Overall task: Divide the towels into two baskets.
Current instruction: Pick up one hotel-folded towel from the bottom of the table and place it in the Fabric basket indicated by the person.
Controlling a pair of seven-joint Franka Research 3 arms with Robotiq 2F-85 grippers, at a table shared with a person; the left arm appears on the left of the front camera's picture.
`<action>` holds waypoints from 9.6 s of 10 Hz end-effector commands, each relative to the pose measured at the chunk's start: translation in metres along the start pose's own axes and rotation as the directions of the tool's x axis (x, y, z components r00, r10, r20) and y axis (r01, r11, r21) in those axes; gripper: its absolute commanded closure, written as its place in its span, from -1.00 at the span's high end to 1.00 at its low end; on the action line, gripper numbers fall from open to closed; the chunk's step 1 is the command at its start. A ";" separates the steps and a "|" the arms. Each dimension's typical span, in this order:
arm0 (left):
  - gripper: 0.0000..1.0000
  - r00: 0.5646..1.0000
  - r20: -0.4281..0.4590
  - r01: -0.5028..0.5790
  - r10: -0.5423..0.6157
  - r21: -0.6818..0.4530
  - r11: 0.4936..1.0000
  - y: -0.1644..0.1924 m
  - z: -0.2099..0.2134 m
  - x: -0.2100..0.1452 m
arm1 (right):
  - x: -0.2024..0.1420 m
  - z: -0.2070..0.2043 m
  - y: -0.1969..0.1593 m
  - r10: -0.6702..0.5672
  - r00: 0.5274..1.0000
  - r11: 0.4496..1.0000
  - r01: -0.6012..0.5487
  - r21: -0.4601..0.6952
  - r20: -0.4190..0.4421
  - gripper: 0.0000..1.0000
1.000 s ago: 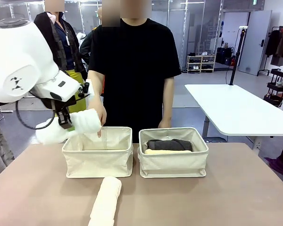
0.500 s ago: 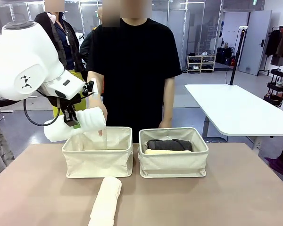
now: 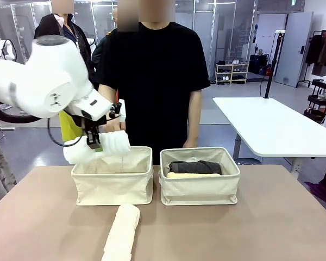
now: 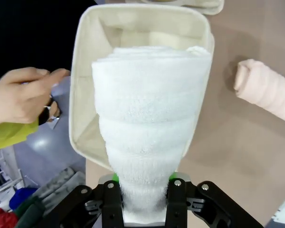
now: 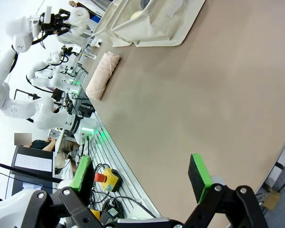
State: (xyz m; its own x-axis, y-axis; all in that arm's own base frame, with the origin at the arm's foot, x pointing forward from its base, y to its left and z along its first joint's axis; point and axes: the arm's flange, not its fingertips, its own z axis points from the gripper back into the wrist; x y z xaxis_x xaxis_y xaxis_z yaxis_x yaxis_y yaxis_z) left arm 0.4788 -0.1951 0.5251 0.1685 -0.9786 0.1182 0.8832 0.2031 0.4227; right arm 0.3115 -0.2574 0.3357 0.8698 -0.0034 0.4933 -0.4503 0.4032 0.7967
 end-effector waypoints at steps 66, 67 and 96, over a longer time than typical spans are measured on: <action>1.00 0.031 0.265 -0.564 0.964 -0.791 0.236 -0.149 -0.005 -0.473 | -0.002 0.001 0.004 -0.005 1.000 1.000 0.005 -0.008 -0.009 1.00; 1.00 0.031 0.265 -0.564 0.964 -0.791 0.236 -0.149 -0.005 -0.473 | -0.002 0.001 0.004 -0.005 1.000 1.000 0.005 -0.008 -0.009 1.00; 1.00 0.499 -0.334 -0.839 0.800 -0.415 0.350 -0.152 -0.053 -0.034 | -0.002 0.001 0.004 -0.005 1.000 1.000 0.005 -0.008 -0.009 1.00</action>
State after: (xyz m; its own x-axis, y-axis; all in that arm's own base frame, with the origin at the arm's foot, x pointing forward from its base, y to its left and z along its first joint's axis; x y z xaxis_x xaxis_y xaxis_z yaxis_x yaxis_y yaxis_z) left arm 0.3598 -0.1823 0.4153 0.9359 -0.3380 0.0996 0.3501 0.8599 -0.3715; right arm 0.3111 -0.2579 0.3357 0.8699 -0.0047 0.4932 -0.4496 0.4039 0.7967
